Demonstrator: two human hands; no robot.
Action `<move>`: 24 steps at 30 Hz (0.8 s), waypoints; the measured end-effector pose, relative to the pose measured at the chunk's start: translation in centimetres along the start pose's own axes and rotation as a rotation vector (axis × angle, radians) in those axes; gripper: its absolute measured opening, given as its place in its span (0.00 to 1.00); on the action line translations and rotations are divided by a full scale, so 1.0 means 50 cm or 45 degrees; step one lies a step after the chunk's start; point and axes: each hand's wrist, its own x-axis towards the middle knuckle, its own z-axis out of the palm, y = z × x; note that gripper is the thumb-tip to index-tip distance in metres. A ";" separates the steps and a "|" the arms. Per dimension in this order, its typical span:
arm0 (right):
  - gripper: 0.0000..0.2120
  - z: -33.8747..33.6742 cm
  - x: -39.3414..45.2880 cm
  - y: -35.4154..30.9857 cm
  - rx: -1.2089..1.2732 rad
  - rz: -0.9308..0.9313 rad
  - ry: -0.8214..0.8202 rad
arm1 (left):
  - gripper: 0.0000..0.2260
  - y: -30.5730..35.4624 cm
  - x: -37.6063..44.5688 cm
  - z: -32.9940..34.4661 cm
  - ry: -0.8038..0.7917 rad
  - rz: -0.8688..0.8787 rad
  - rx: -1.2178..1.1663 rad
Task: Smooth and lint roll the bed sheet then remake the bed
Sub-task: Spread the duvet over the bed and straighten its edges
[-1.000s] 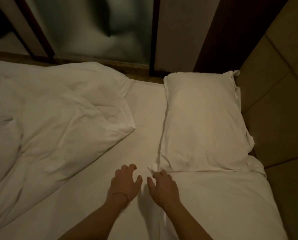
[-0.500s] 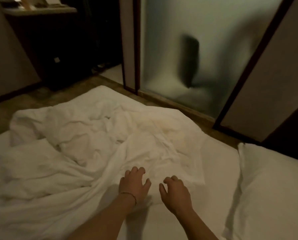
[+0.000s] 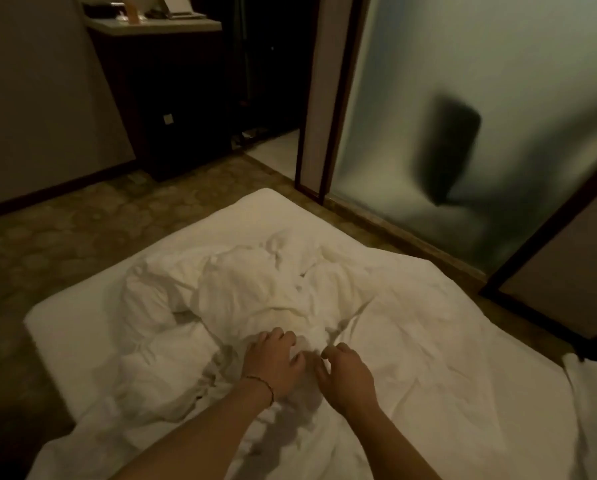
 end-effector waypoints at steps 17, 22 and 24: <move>0.14 0.049 0.022 -0.236 0.074 -0.253 0.054 | 0.18 -0.205 -0.121 -0.158 0.082 -0.129 -0.053; 0.14 0.043 0.128 -0.248 -0.078 -0.191 0.103 | 0.29 -0.276 0.003 -0.176 0.205 0.001 -0.024; 0.14 0.050 0.178 -0.262 -0.135 -0.114 0.118 | 0.30 -0.312 0.072 -0.183 0.193 0.023 -0.028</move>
